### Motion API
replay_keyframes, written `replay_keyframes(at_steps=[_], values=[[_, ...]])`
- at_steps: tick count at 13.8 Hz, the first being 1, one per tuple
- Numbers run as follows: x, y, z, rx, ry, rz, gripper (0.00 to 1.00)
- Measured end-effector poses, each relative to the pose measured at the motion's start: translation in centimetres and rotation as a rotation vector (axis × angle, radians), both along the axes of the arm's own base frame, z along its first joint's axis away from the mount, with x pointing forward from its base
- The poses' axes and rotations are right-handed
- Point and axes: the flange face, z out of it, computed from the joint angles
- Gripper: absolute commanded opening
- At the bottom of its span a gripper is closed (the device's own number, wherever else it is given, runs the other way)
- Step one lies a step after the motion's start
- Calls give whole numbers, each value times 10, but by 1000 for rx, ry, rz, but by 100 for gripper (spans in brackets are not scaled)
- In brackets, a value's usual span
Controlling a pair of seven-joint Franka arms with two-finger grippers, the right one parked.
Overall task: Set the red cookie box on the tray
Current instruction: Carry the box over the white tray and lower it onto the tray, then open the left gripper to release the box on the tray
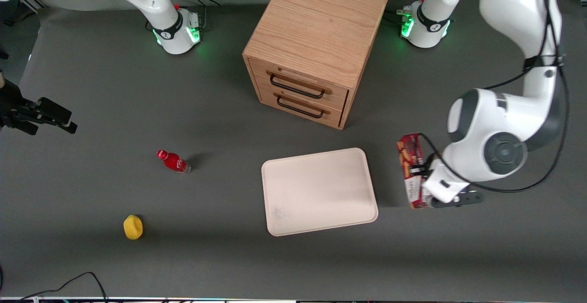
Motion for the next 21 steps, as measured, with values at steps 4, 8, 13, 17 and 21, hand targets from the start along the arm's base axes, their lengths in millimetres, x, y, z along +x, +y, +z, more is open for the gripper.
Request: replay_keyframes(at_steps=[4, 8, 13, 17, 21], values=[[4, -64, -57, -9, -39, 45, 0], [0, -85, -78, -4, -37, 57, 0], [-2, -99, -98, -3, -55, 47, 100], [0, -103, -92, 7, -78, 34, 100], [10, -64, -30, 29, -53, 79, 100]])
